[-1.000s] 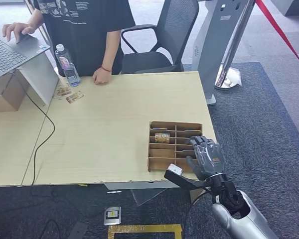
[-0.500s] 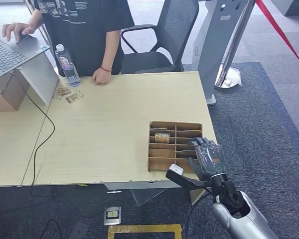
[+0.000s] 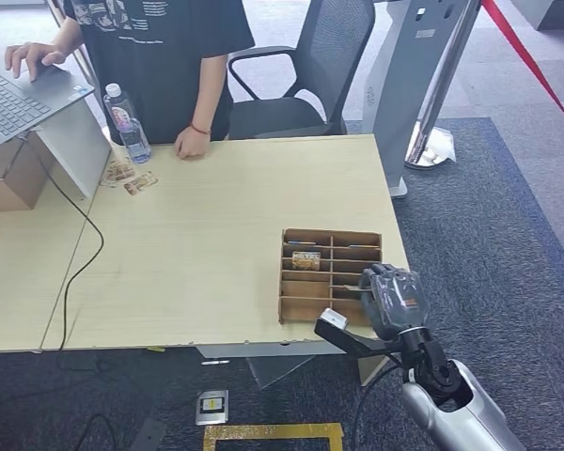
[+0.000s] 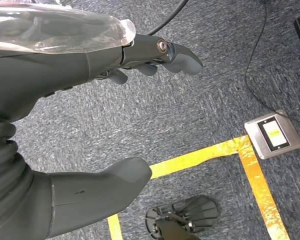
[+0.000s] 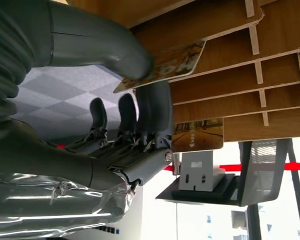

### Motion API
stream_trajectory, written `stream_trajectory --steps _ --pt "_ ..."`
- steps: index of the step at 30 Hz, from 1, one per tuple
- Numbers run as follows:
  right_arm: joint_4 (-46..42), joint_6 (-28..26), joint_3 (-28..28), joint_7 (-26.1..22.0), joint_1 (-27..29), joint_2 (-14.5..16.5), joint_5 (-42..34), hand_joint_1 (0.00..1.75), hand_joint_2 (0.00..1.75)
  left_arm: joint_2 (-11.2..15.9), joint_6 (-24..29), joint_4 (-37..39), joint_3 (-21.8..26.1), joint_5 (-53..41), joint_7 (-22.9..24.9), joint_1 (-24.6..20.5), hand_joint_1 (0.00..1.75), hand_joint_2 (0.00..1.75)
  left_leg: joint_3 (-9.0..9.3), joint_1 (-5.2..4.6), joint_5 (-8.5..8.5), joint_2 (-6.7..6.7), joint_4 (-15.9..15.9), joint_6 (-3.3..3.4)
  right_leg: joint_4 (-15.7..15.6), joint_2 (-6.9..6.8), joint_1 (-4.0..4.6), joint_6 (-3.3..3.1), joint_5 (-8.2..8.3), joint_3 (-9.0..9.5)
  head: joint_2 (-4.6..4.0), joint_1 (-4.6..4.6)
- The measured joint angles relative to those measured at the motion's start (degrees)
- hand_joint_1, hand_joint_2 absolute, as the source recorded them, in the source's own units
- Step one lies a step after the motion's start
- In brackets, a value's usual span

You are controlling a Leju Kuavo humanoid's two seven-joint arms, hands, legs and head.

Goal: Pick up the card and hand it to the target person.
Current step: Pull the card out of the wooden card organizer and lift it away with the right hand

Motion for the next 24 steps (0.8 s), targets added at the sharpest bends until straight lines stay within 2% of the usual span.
stream_trajectory --steps 13,19,24 --pt "-0.28 -1.7 -1.5 -0.39 0.01 -0.02 2.07 1.75 1.75 -0.02 -0.03 0.01 -0.01 -0.08 -0.02 0.01 0.0 1.75 0.0 0.0 0.0 0.0 0.0 0.0 0.0 0.0 0.0 0.0 0.0 -0.01 0.0 0.0" --pt "-2.55 0.37 -2.78 -1.49 0.03 -0.52 1.24 1.75 1.75 0.01 -0.37 0.01 -0.02 -0.3 -0.03 0.01 0.0 1.75 0.01 0.0 0.0 0.0 0.01 0.0 0.0 0.0 -0.01 0.0 0.0 -0.01 0.0 0.0" --pt "-6.06 3.36 -4.26 -4.09 0.11 -2.39 -2.05 1.75 1.75 0.12 -0.98 0.01 -0.06 -0.66 -0.04 -0.02 0.0 1.75 0.02 -0.02 0.0 0.0 0.02 0.0 -0.01 0.01 -0.04 0.01 0.0 -0.01 0.0 0.0"
